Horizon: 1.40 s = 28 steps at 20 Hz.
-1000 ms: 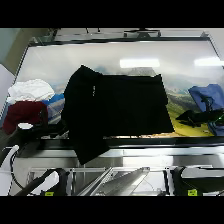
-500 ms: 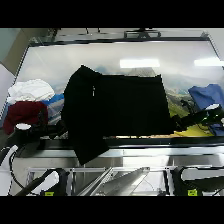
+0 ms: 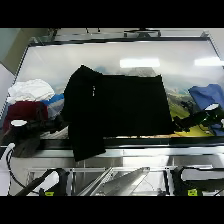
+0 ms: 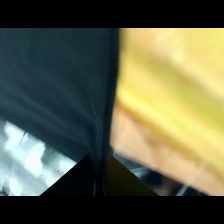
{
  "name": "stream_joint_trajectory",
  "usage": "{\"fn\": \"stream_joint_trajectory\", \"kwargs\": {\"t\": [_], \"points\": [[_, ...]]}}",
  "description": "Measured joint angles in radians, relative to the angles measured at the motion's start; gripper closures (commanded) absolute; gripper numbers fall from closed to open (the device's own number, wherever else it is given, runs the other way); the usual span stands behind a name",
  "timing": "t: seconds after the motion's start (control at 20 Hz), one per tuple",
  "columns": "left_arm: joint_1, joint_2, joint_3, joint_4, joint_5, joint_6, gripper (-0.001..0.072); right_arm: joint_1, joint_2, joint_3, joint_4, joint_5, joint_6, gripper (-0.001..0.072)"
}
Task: Fold the shirts.
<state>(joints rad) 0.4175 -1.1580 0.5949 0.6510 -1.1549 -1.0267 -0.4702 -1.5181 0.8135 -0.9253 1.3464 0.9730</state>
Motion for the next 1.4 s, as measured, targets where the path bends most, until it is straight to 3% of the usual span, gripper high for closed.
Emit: {"fn": "stream_joint_trajectory", "kwargs": {"t": [0.25,0.35,0.6,0.75,0.85,0.95,1.05,1.25,1.4], "points": [[0.003,0.077,0.201,-0.192,-0.241,0.046,0.0674,-0.010,0.284,0.042,0.336,0.090,-0.044,0.0695],[0.019,0.142,0.295,-0.354,-0.327,0.079,0.0674,-0.034,0.434,0.104,0.500,0.122,-0.054,0.0694],[0.182,0.311,0.585,-0.945,-0.475,0.135,0.0674,-0.167,0.729,0.347,0.865,0.145,-0.052,0.0695],[0.344,0.353,0.726,-1.193,-0.516,0.129,0.0674,-0.245,0.811,0.491,0.965,0.087,-0.030,0.0695],[0.406,0.348,0.778,-1.265,-0.529,0.119,0.0674,-0.271,0.827,0.553,0.991,0.041,-0.015,0.0695],[0.413,0.313,0.804,-1.266,-0.533,0.102,0.0674,-0.281,0.820,0.584,0.972,0.010,0.011,0.0696],[0.364,0.255,0.817,-1.176,-0.534,0.093,0.0674,-0.264,0.793,0.585,0.888,-0.009,0.048,0.0696],[0.174,0.081,0.827,-0.866,-0.529,0.085,0.0674,-0.127,0.702,0.491,0.675,-0.049,0.082,0.0696],[0.043,-0.085,0.830,-0.628,-0.470,0.085,0.0674,0.000,0.600,0.365,0.506,-0.156,0.090,0.0697]]}}
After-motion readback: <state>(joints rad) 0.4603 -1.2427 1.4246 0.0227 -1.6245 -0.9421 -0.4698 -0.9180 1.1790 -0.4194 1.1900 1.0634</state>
